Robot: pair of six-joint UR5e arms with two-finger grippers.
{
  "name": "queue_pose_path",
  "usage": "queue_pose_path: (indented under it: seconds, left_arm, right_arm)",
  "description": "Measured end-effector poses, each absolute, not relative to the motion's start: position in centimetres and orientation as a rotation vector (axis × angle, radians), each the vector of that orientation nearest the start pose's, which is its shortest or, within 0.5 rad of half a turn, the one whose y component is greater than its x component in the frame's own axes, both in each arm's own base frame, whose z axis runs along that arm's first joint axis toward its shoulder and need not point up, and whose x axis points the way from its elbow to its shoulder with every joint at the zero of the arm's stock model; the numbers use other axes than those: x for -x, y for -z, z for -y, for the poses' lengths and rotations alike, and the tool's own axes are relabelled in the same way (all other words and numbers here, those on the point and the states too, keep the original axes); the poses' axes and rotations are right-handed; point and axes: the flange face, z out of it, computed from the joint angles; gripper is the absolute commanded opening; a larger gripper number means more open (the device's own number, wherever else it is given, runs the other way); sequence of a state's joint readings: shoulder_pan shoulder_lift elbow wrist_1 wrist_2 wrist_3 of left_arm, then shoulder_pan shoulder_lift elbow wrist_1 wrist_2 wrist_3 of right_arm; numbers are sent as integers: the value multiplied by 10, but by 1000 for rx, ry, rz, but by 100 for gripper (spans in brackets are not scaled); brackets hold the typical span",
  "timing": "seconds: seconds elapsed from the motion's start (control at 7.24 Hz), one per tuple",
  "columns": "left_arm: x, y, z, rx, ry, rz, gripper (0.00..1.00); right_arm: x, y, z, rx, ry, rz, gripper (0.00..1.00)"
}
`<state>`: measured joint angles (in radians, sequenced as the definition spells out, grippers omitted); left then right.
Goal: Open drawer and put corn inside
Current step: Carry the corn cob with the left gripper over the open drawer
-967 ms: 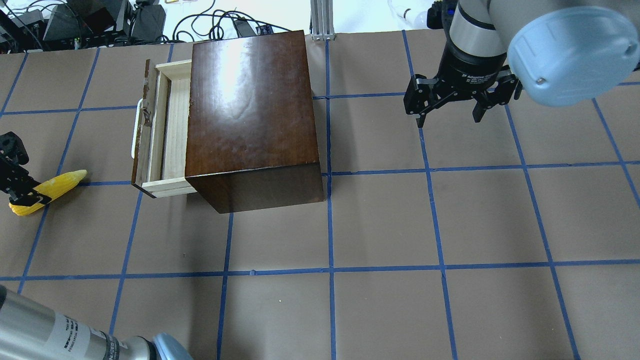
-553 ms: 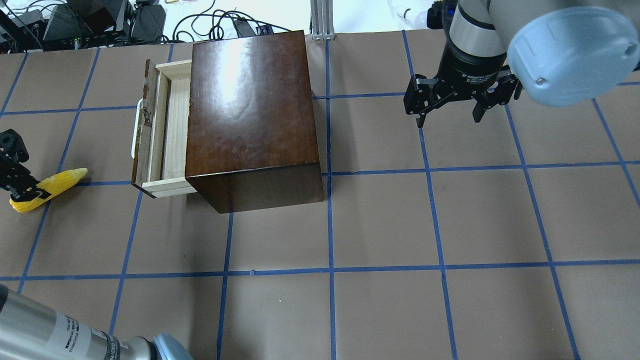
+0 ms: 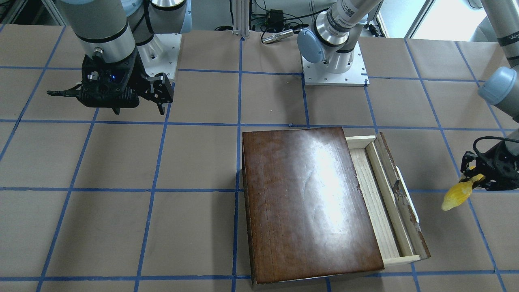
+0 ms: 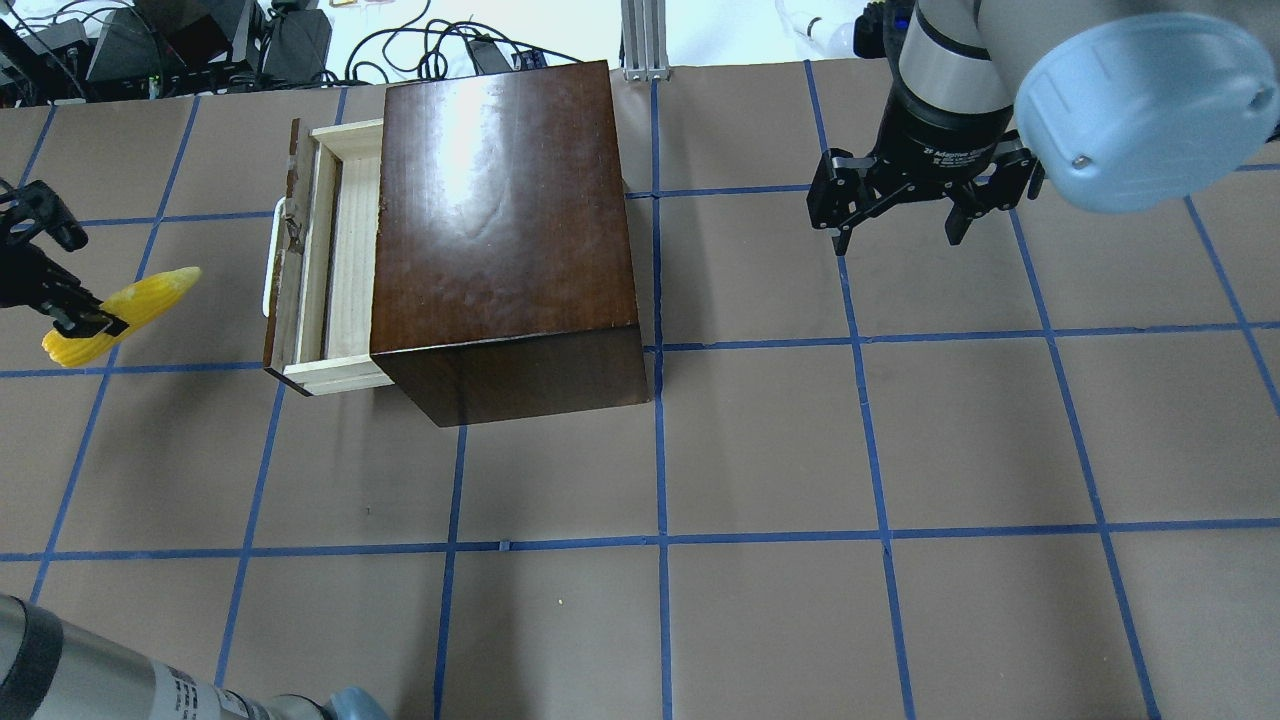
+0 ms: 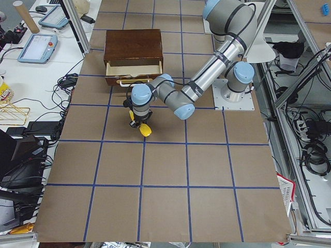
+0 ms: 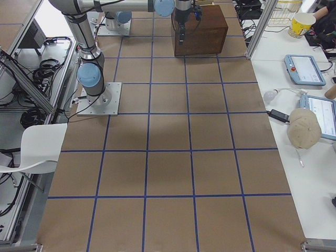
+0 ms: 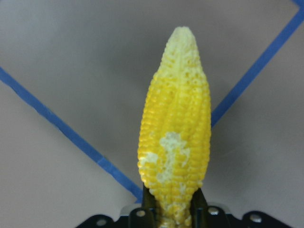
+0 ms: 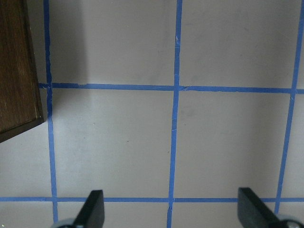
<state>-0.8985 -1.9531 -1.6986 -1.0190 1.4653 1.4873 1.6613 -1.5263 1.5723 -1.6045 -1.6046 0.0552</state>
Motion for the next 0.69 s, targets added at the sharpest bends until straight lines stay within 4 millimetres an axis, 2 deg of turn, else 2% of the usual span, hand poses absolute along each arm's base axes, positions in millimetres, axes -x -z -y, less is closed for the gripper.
queue_pose_path:
  seconds: [0.28,0.69]
  left_arm:
    - [-213,-310,572,-1135,189,-2935,16]
    - [-147,-387,586,-994,166,-3019,18]
  right_arm:
    - [-175,-468,495,56,-15,-3176,100]
    - [-175,-468,495,56,-16,-3176,100]
